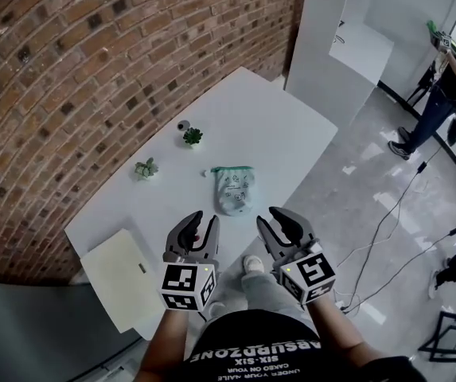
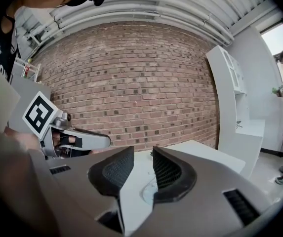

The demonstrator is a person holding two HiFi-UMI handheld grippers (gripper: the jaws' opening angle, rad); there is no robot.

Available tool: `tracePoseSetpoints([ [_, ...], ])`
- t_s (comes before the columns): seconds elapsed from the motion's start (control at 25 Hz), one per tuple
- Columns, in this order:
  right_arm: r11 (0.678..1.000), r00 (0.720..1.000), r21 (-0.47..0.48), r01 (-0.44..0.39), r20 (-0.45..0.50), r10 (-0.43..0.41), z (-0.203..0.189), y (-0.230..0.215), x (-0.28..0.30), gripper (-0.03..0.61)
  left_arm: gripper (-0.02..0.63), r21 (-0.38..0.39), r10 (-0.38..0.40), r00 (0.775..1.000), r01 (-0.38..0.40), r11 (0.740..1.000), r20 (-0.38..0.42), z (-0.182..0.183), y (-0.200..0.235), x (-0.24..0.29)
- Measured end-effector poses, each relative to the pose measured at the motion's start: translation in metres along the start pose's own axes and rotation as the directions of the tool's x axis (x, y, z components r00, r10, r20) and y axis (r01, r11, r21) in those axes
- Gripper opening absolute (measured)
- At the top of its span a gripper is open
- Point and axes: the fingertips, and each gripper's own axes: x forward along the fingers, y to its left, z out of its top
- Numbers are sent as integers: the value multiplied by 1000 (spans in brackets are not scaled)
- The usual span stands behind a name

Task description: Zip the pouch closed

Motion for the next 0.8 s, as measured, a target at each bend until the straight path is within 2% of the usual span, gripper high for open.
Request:
tracePoseSetpoints([
  [0.28, 997, 998, -62, -55, -43, 52, 3, -45, 26, 98, 101, -14, 53, 997, -54, 998, -50, -3, 10, 47],
  [0.44, 988, 989, -84, -133, -75, 127, -2, -63, 39, 98, 101, -33, 112, 989, -116, 993, -98, -17, 18, 66],
  [0.6, 965, 969, -124, -231, -116, 217, -10, -67, 56, 104, 101, -82, 156, 980, -167, 983, -122, -27, 25, 73],
  [0.8, 932, 945, -197, -304, -184, 269, -21, -65, 74, 110, 101, -96, 176, 972, -192, 977, -152, -35, 35, 79],
])
